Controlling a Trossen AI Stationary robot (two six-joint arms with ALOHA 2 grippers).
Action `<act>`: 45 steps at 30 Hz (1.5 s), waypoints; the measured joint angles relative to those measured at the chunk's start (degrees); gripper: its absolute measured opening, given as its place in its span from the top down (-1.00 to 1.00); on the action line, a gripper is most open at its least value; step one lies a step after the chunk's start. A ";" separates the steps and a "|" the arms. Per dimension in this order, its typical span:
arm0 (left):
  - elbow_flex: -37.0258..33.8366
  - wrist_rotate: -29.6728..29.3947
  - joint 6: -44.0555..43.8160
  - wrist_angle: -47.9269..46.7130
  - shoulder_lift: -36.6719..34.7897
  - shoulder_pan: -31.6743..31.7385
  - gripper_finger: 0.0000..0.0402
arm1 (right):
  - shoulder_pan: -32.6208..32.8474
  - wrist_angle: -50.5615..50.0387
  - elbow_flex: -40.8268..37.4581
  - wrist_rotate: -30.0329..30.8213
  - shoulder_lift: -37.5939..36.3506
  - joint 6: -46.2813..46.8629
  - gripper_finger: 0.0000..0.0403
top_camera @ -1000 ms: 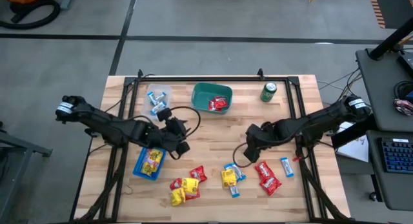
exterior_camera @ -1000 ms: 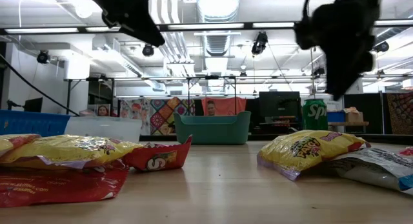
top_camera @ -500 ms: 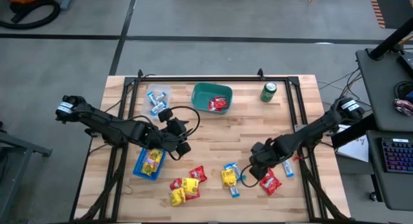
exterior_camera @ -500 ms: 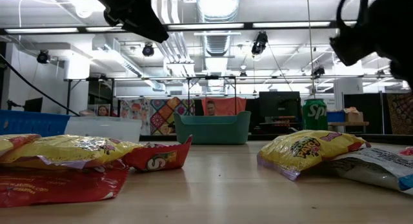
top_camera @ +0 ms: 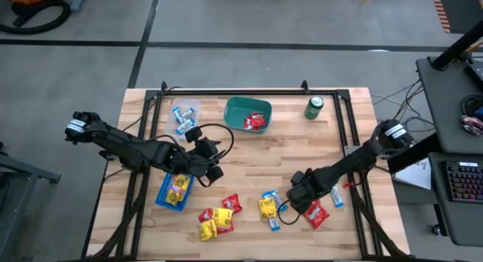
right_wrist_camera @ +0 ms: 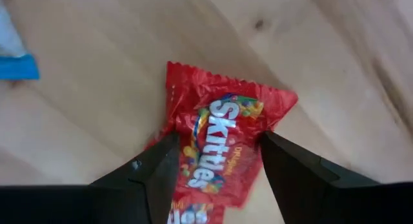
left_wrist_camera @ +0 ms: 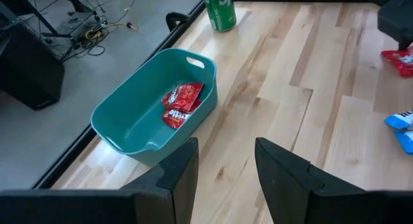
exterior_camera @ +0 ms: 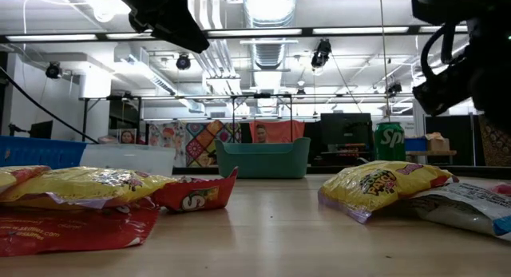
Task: Sort candy
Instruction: Put the red candy into the green bin
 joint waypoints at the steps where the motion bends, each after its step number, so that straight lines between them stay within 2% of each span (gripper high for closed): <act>1: 0.00 -0.02 0.01 0.02 0.00 0.00 0.32 | -0.05 0.03 0.00 0.74 0.36 -0.15 0.04; 13: -0.09 0.00 0.00 0.07 0.00 0.00 0.32 | -0.55 0.64 -0.09 5.19 -0.01 -3.71 0.91; 22: -0.09 0.00 -0.72 0.35 0.18 0.00 0.32 | -1.77 0.38 -0.11 7.96 -4.97 -7.65 0.94; 25: -0.09 0.02 -1.03 0.35 1.10 0.00 0.32 | -3.10 0.46 -0.11 11.96 -8.48 -9.72 0.94; 29: -0.11 0.16 -1.05 0.85 3.26 0.00 0.32 | -6.21 1.96 -0.11 21.92 -13.67 -15.75 0.94; 33: -0.11 0.24 -1.07 1.46 5.26 -0.11 0.32 | -10.48 9.36 -0.11 33.73 -17.62 -27.53 0.94; 36: -0.11 0.33 -1.26 1.47 5.98 -0.23 0.32 | -14.83 19.45 -0.32 37.41 -18.63 -39.51 0.94; 40: -0.11 1.05 -2.18 1.26 6.38 -0.66 0.32 | -21.54 38.42 -1.94 33.74 -17.79 -56.53 0.94; 45: -0.11 1.13 -4.05 0.58 6.39 -2.07 0.32 | -30.77 55.84 -2.97 23.69 -12.99 -67.19 0.94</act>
